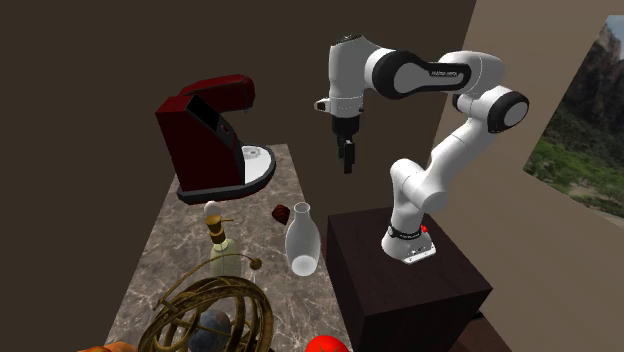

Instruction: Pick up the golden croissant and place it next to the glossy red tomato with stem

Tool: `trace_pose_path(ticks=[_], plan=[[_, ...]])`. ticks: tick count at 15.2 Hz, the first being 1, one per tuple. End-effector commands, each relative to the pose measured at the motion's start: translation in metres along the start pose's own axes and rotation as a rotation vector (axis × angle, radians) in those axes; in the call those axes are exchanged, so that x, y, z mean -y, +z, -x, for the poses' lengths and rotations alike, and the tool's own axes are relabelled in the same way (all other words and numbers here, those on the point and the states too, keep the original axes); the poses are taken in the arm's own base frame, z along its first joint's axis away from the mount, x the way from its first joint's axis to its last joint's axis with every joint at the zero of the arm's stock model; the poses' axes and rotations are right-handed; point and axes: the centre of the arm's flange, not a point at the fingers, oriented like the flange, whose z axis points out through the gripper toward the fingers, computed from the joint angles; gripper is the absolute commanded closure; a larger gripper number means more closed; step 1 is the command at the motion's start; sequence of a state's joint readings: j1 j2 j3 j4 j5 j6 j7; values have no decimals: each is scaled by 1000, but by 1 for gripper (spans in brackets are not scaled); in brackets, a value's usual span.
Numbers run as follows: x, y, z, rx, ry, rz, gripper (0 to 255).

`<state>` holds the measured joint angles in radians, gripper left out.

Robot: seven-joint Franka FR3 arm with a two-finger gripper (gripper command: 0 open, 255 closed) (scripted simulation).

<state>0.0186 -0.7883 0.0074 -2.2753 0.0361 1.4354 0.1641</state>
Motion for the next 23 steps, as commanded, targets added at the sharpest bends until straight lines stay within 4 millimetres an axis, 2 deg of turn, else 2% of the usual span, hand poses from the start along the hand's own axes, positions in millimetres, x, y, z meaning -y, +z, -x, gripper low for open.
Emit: trace_pose_path(ticks=[1, 12, 18, 23], plan=[[0, 0, 0, 0, 0, 0, 0], [-87, 82, -116, 72, 272, -208, 0], [-139, 138, -166, 111, 420, -321, 0], [-182, 190, -200, 144, 544, -416, 0]])
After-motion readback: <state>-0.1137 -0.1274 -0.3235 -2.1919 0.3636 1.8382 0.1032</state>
